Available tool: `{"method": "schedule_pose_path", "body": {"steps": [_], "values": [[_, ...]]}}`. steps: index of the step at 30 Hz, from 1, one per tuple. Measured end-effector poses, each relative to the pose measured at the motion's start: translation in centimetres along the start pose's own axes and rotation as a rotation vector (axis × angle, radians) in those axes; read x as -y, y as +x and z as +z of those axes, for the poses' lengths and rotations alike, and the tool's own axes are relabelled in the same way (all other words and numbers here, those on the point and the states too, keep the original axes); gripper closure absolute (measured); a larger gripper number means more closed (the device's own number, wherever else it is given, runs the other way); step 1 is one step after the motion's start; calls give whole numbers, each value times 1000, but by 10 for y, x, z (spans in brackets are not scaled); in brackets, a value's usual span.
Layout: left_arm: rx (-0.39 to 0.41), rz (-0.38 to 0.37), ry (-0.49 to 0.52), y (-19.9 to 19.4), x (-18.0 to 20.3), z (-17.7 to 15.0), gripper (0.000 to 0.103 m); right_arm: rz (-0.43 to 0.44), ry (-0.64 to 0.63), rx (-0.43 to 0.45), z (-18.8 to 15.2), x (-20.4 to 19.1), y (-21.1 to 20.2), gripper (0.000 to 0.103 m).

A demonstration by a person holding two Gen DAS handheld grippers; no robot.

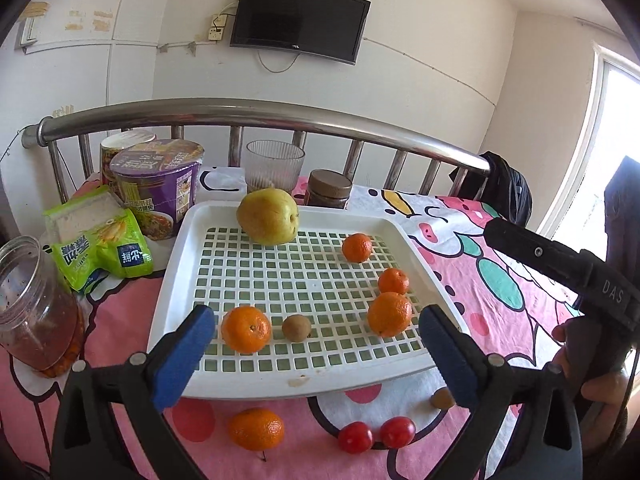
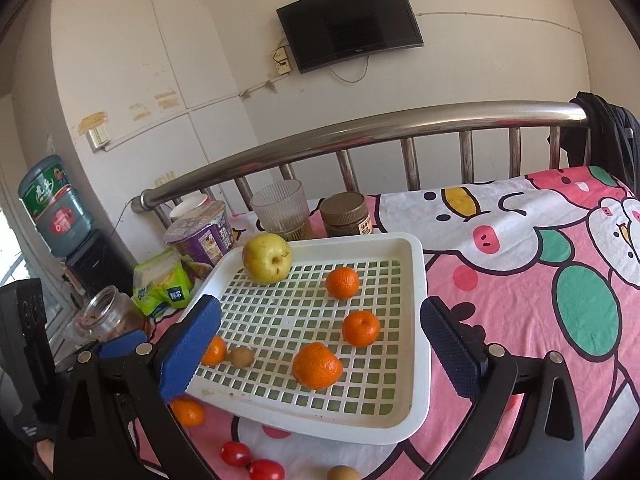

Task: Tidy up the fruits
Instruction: 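Withdraw both tools from the tray toward the fruit on the sheet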

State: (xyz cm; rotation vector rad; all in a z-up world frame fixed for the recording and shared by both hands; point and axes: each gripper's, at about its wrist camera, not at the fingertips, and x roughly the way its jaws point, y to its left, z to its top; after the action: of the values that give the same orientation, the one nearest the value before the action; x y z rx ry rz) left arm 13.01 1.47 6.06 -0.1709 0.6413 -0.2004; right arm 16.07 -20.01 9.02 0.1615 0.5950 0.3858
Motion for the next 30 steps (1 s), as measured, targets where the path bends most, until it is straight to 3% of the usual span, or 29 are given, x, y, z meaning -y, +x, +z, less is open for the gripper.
{"method": "schedule_pose_path", "body": {"steps": [13,30], "values": [[104,-2,30,-66,4,-16,0,63,-79,129,-19,-39,-72,0],[115,55,0,-93,-16,-41,0,29,-86,132,-56,-18,-101,0]]}}
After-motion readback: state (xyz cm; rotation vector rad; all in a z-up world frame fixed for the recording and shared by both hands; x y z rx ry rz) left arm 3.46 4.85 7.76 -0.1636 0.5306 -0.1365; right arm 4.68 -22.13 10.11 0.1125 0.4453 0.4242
